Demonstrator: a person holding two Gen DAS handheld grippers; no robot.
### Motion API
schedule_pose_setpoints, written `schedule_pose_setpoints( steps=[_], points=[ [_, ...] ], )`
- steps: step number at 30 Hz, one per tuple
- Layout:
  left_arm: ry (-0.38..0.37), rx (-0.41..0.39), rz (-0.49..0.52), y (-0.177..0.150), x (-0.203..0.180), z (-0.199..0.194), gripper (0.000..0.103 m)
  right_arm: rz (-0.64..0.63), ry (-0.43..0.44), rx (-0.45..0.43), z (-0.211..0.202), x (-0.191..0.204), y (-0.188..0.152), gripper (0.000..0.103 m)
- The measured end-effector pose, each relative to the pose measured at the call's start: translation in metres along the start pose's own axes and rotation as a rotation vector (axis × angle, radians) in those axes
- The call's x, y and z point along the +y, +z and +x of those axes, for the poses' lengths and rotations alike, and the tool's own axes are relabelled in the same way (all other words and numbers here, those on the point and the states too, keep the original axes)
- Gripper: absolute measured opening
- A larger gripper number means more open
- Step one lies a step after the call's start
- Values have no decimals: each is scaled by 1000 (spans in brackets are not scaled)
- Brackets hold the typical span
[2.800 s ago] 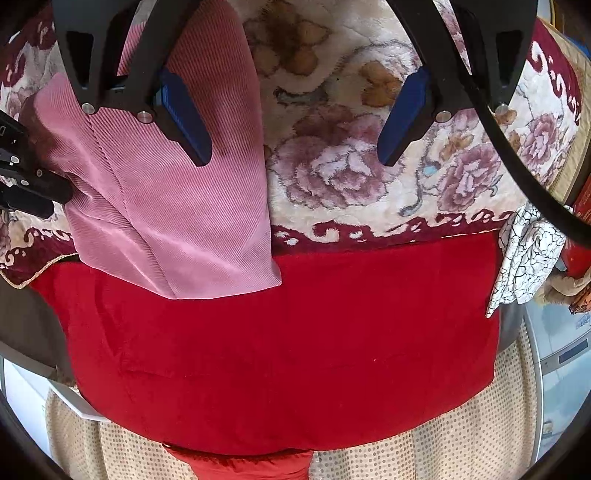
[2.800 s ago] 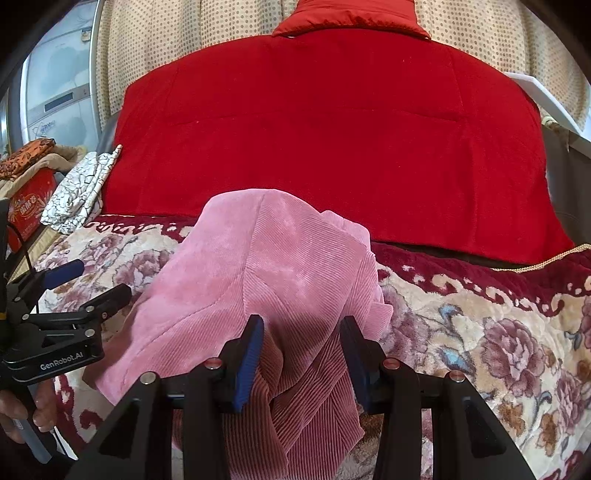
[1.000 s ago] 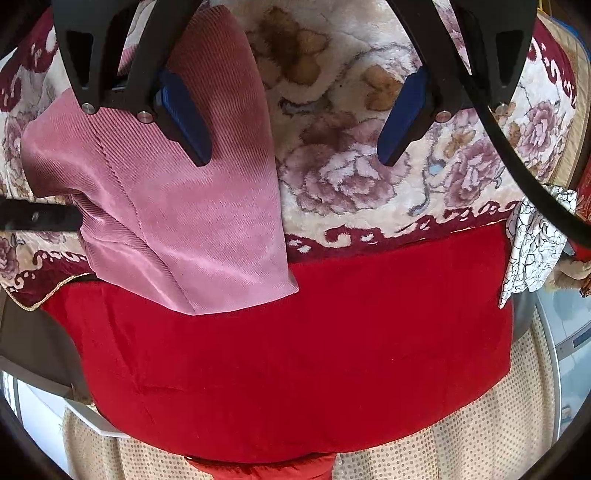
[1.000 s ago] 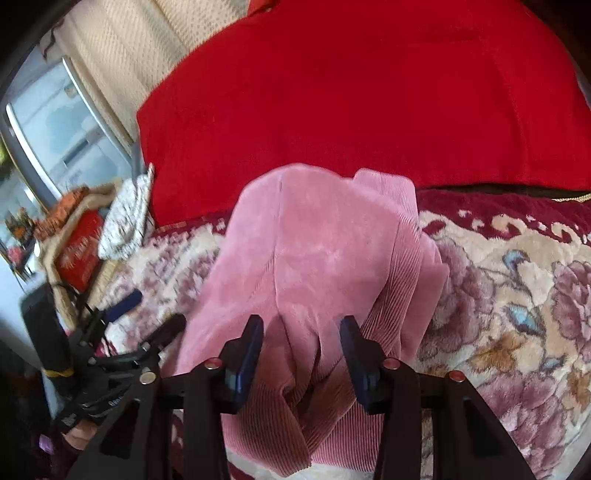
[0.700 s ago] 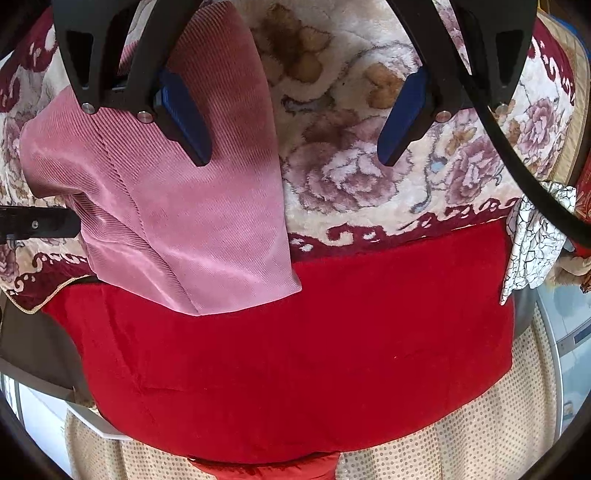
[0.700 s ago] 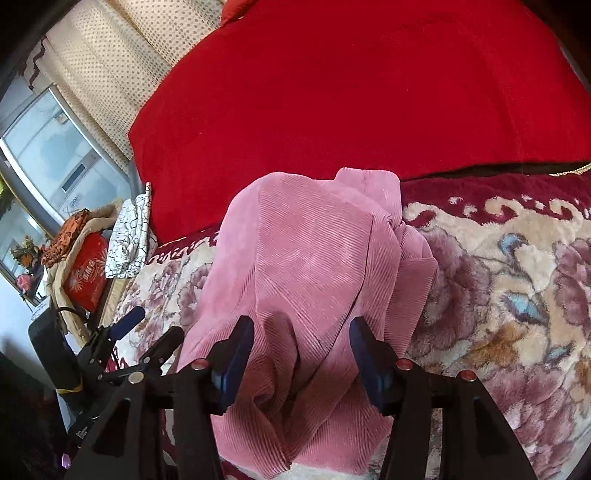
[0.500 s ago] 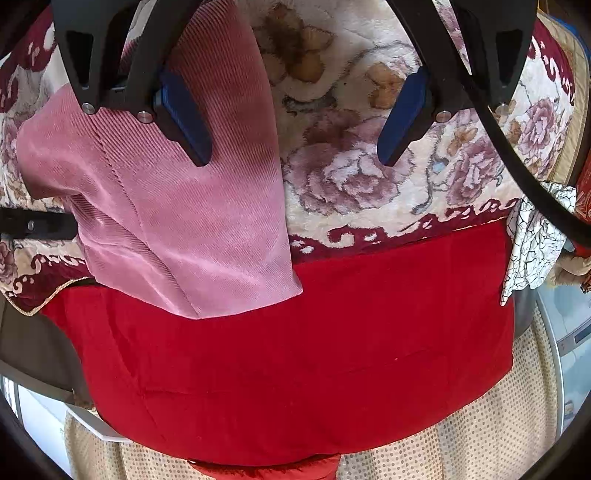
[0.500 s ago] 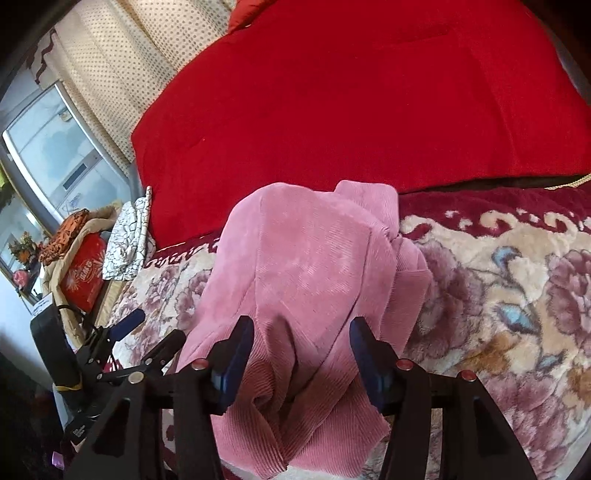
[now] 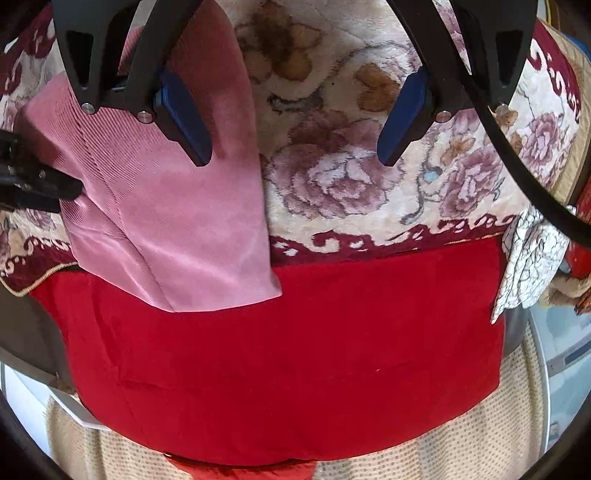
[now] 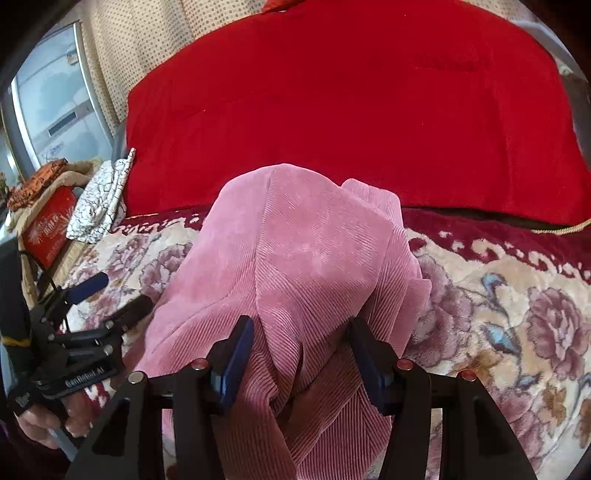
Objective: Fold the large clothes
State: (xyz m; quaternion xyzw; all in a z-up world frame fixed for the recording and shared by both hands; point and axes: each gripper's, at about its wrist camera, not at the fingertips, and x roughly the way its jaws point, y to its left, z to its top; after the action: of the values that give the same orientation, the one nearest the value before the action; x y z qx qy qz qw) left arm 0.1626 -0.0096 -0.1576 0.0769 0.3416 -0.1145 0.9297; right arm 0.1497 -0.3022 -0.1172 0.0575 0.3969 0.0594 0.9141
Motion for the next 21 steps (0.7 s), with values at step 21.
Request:
schedule_pose_setpoints(
  steps=[21],
  points=[
    [-226,82,-88,1,10,9,91,0,22,-4,1,-4,0,61]
  ],
)
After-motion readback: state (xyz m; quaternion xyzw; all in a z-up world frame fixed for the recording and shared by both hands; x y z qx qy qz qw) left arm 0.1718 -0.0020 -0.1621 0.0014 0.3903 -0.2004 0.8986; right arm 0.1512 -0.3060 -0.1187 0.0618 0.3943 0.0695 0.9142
